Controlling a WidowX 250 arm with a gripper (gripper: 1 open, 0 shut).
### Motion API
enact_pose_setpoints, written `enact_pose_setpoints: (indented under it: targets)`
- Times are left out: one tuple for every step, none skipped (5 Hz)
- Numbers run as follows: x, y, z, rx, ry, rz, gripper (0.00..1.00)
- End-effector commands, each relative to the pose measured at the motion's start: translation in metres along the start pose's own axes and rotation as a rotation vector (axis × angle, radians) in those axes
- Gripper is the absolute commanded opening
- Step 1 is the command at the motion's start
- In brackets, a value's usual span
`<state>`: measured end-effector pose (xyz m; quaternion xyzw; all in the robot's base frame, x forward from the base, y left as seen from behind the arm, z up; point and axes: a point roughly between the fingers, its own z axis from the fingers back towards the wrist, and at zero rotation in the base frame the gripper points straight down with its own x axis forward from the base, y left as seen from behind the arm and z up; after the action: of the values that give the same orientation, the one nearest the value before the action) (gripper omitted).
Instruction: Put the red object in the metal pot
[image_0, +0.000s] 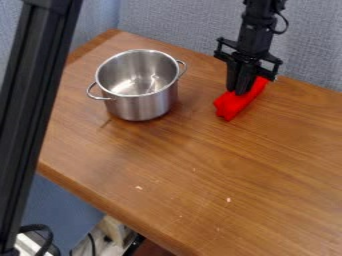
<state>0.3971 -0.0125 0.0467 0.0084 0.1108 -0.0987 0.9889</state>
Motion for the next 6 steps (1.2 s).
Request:
enact_pose_setpoints:
  targets:
    - [-0.003, 0.003, 0.02, -0.013, -0.049, 0.012, 0.0]
    - [-0.005, 0.002, 0.037, -0.028, -0.088, 0.012, 0.0]
    - [-0.008, 0.001, 0.054, -0.041, -0.13, 0.013, 0.0]
    - [-0.01, 0.0, 0.062, -0.049, -0.15, 0.014, 0.0]
    - [-0.012, 0.001, 0.069, -0.052, -0.163, 0.02, 0.0]
    - [-0.014, 0.002, 0.077, -0.056, -0.179, 0.026, 0.0]
